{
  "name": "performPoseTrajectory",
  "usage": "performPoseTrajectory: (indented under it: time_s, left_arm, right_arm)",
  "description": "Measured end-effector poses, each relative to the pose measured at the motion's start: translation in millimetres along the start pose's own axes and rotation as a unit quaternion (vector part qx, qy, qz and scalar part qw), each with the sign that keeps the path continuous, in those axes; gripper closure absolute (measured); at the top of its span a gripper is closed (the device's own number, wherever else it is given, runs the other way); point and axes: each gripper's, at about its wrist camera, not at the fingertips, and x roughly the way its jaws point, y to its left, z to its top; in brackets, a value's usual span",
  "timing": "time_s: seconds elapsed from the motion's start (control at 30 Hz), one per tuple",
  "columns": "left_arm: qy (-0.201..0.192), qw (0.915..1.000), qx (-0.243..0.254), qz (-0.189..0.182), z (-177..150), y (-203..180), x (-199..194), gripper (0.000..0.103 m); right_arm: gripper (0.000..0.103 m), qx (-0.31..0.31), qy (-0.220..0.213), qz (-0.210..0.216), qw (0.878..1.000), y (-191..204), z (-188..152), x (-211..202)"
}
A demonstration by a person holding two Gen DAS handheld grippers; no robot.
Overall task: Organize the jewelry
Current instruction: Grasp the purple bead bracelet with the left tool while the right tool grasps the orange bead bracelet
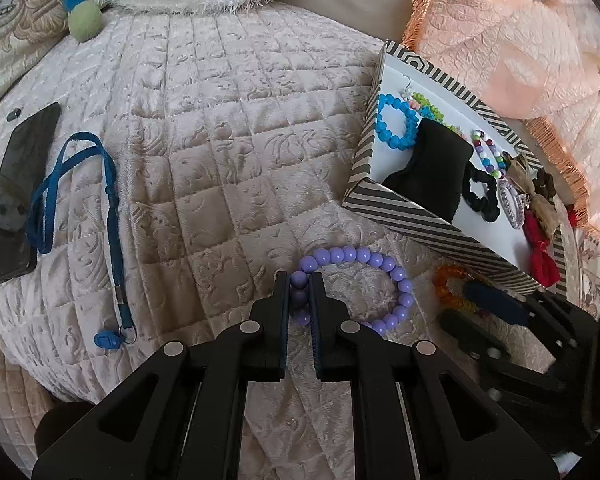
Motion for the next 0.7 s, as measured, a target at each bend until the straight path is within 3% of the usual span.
performPoseTrajectory:
  time_s: [0.1,0.17,0.43,0.7]
  left_arm:
    - [0.002,1.0000,0.001,0.000,-1,1,0,0.095]
    - [0.002,1.0000,0.001,-0.002,0,0,-1,0.095]
    - [-0.017,0.9995,0.021,-0.017,5,-19,-23,0.095]
    - [-0.044,0.9972,0.053,-0.030,16,-52,-55,0.095]
  right_arm:
    - [0.080,-0.003,-0.005,0.004,1.000,-2,-3,3]
    - [0.094,0.013,-0.008,0.014,1.000,-7,-5,0]
    - [0.094,0.113,-0.082,0.094,0.986,-37,-19,-60]
    - [0.094,0.153,-0.140,0.108,0.972,-53,-18,-114]
